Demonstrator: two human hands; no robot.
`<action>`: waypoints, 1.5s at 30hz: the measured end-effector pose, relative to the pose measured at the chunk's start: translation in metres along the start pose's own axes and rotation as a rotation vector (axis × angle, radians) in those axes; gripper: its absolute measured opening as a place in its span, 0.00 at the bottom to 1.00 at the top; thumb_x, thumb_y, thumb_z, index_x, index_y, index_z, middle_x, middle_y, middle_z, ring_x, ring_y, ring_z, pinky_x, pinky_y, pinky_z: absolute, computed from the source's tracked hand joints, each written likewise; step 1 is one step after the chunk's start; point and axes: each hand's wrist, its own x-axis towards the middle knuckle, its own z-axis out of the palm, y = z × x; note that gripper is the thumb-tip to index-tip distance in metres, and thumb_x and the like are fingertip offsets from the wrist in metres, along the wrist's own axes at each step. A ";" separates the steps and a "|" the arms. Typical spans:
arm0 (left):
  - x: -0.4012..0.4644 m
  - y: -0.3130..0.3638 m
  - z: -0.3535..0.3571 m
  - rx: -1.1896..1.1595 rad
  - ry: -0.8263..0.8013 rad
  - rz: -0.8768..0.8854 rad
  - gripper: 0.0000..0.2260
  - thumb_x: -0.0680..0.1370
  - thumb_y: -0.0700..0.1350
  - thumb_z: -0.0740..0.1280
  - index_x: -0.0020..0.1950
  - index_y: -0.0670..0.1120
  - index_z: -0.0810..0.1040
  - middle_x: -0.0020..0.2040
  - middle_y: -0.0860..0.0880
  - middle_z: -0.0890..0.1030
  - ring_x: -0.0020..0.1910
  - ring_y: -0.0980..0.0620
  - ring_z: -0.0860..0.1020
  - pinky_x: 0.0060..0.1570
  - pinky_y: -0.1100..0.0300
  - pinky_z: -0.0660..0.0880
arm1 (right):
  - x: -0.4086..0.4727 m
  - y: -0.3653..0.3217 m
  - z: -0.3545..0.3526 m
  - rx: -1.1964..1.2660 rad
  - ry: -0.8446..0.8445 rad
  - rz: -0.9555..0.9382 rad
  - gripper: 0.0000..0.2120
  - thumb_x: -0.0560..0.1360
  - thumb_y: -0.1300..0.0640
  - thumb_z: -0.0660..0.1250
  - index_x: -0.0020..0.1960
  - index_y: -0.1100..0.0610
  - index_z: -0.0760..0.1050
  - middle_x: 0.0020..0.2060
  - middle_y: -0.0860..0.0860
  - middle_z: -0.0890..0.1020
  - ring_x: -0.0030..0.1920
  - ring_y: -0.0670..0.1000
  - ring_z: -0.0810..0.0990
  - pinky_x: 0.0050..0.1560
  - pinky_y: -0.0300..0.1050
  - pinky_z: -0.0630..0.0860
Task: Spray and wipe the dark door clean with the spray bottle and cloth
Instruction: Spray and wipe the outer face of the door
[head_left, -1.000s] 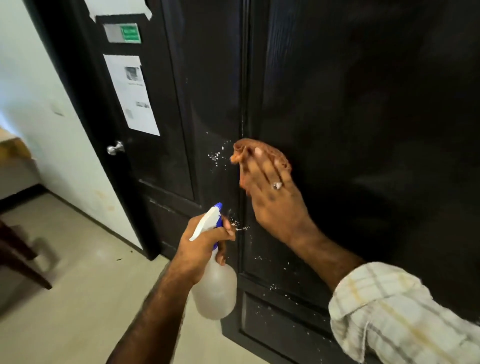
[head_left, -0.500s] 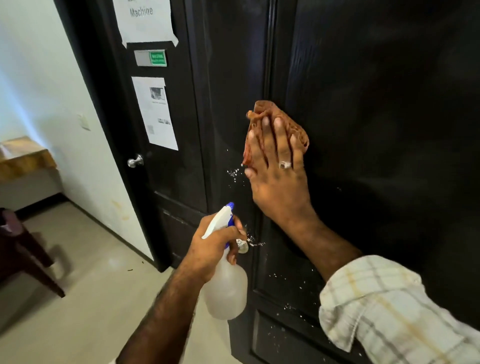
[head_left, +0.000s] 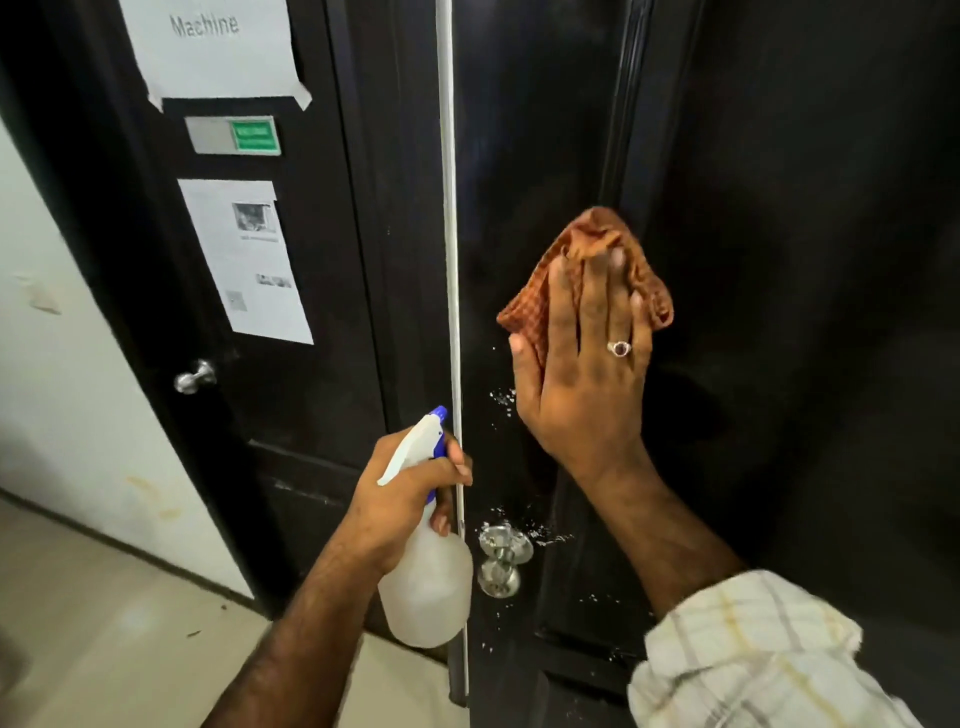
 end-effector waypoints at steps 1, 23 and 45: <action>0.006 0.001 -0.007 -0.002 -0.033 0.010 0.11 0.69 0.42 0.73 0.46 0.36 0.81 0.46 0.32 0.81 0.27 0.45 0.73 0.31 0.54 0.76 | 0.005 -0.007 0.002 -0.016 0.027 0.037 0.34 0.87 0.42 0.59 0.86 0.59 0.57 0.85 0.61 0.53 0.85 0.62 0.53 0.84 0.61 0.52; 0.033 0.002 -0.049 -0.046 -0.274 0.027 0.03 0.69 0.41 0.70 0.40 0.44 0.83 0.41 0.42 0.84 0.27 0.41 0.72 0.32 0.51 0.77 | -0.141 -0.019 0.039 -0.022 -0.195 0.069 0.38 0.84 0.43 0.65 0.86 0.55 0.53 0.86 0.58 0.51 0.85 0.65 0.53 0.76 0.72 0.64; 0.047 -0.008 -0.069 -0.004 -0.275 -0.063 0.04 0.74 0.39 0.73 0.41 0.46 0.84 0.41 0.42 0.84 0.27 0.44 0.75 0.32 0.53 0.79 | -0.115 -0.005 0.037 -0.205 -0.226 -0.238 0.41 0.80 0.44 0.72 0.86 0.49 0.57 0.81 0.58 0.65 0.86 0.60 0.50 0.83 0.65 0.52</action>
